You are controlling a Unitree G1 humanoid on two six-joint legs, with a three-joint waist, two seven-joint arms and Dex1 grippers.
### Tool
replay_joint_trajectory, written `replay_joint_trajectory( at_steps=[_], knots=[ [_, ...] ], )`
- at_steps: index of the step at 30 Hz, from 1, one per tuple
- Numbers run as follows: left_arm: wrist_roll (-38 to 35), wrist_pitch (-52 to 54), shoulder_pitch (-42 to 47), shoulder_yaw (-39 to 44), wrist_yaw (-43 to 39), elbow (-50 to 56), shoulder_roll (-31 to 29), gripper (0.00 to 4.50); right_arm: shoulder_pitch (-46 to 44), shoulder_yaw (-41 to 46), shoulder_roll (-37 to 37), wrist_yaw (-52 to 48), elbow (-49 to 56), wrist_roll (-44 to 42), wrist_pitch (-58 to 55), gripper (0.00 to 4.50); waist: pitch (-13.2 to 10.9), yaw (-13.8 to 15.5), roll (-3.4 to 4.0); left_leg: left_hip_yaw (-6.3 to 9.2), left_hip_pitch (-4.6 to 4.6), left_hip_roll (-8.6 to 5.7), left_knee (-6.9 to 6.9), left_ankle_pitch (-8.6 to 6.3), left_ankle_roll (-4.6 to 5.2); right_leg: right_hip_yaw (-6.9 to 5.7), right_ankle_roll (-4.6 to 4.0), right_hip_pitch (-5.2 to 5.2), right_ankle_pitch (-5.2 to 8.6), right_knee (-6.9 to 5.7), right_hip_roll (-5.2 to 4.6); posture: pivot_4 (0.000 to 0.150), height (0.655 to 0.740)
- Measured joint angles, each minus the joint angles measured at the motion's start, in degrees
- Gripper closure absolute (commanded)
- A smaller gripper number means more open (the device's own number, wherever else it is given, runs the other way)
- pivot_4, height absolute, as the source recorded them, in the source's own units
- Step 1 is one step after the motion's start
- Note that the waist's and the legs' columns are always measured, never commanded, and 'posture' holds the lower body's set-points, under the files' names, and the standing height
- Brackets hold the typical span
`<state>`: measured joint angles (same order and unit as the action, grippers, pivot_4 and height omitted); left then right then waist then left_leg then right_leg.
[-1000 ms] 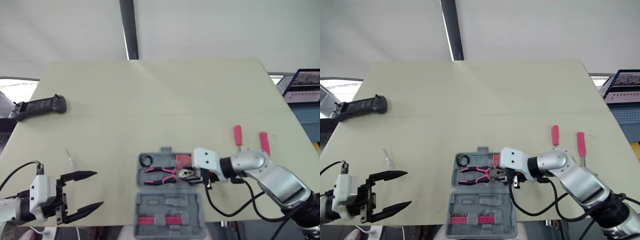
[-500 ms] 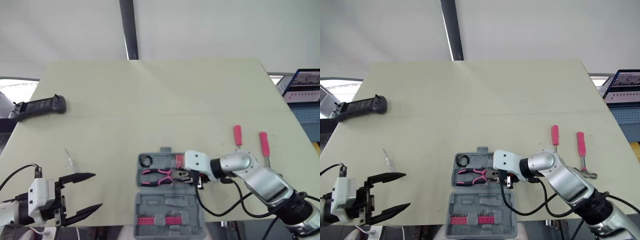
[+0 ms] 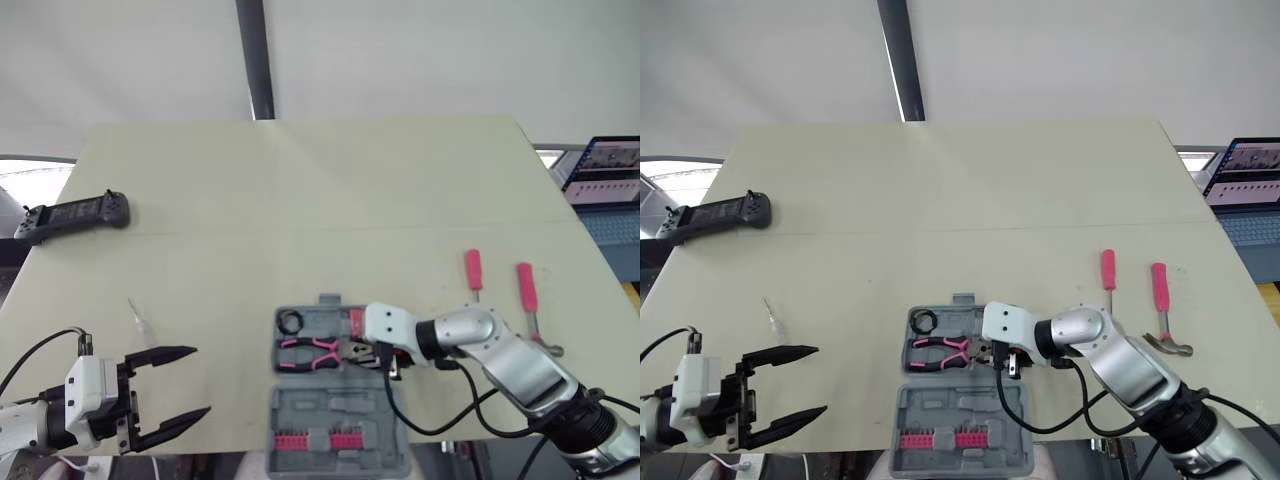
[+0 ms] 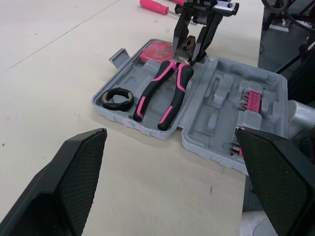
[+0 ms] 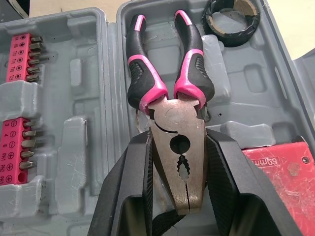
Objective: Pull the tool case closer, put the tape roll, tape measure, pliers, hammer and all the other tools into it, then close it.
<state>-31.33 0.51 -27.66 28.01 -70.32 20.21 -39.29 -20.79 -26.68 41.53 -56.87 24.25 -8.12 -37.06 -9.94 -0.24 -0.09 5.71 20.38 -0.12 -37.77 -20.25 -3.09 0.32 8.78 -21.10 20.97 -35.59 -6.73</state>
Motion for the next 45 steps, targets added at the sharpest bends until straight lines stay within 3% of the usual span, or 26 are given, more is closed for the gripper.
replay_joint_trajectory(
  at_steps=[9,16,24,29,30,34,35,45],
  knots=[
    [0.0,0.0,0.0,-1.1,0.3,0.0,0.0,0.03,1.0,0.1,-0.6,0.4,-0.4,-0.1,-0.5,3.53,0.0,0.0,0.00,0.00,0.00,0.00,0.01,0.00,0.00,0.00,0.00,-0.01,0.00,0.00,0.00,0.150,0.7400],
    [0.0,0.0,0.1,-1.2,0.8,0.0,0.0,0.00,1.1,0.2,-1.6,0.4,-1.7,-0.2,-0.5,0.16,0.0,0.0,0.00,-0.01,0.00,0.00,0.01,0.00,0.00,0.00,0.00,-0.01,0.00,0.01,0.00,0.150,0.7400],
    [0.0,0.0,0.4,-1.7,1.4,0.1,0.0,0.00,1.0,3.9,-1.7,0.4,-0.6,-3.8,-4.7,0.07,0.0,0.0,0.00,0.00,0.00,0.00,0.01,0.00,0.00,0.00,0.00,0.01,0.00,0.01,-0.01,0.150,0.7400],
    [0.0,0.0,1.3,-2.4,2.0,0.1,0.0,0.00,2.6,6.7,-3.7,0.2,0.1,-7.8,-4.8,1.69,0.0,0.0,0.00,-0.01,0.00,0.00,0.02,0.00,0.00,0.01,0.00,0.00,0.00,0.01,-0.01,0.150,0.7400],
    [0.0,0.0,1.4,-2.4,2.0,0.1,0.0,0.00,3.2,6.9,-4.2,0.2,0.1,-8.7,-4.6,2.36,0.0,0.0,0.00,-0.01,0.00,0.00,0.02,0.00,-0.01,0.01,0.00,0.01,0.00,0.01,-0.01,0.150,0.7400],
    [0.0,0.0,1.6,-2.6,2.0,0.1,0.0,0.00,4.2,7.1,-4.3,0.2,0.0,-10.2,-4.1,4.26,0.0,0.0,0.00,0.00,0.00,0.00,0.02,0.00,0.00,0.00,0.00,0.00,0.00,0.01,0.00,0.150,0.7400],
    [0.0,0.0,1.6,-2.6,2.0,0.1,0.0,0.00,4.6,7.1,-4.3,0.2,-0.1,-10.4,-3.9,4.43,0.0,0.0,0.00,0.00,0.00,0.00,0.02,0.00,-0.01,0.00,0.00,0.00,0.00,0.01,0.00,0.150,0.7400],
    [0.0,0.1,0.9,-2.6,1.3,1.5,-0.3,0.00,6.6,6.8,-4.6,-0.2,-2.7,-10.1,-0.1,4.43,0.0,0.0,0.00,-0.01,-0.01,0.00,0.02,0.00,-0.01,0.01,0.00,0.00,0.00,0.01,0.00,0.150,0.7400]
  ],
)
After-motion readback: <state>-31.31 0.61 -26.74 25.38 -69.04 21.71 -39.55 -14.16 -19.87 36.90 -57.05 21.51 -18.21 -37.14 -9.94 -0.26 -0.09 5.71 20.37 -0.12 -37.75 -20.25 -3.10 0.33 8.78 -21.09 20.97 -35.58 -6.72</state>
